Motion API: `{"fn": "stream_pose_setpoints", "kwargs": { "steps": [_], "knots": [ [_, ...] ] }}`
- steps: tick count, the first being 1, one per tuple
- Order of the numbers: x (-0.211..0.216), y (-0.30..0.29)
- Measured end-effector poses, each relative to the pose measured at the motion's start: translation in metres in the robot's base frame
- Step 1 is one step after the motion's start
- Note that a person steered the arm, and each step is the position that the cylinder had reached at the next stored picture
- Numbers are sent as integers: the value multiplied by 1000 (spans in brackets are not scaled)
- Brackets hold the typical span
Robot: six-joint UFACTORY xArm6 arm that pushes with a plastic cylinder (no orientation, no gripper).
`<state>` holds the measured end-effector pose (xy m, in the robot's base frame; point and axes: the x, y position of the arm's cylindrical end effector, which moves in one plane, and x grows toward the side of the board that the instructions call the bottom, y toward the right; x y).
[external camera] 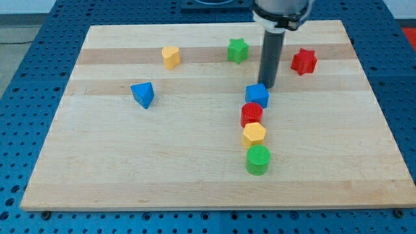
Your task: Move the blue cube in a vertical line above the red circle
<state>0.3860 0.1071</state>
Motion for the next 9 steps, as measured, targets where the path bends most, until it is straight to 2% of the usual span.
{"fn": "stream_pose_setpoints", "kwargs": {
  "steps": [2,9],
  "knots": [
    [11,30],
    [36,-2]
  ]
}}
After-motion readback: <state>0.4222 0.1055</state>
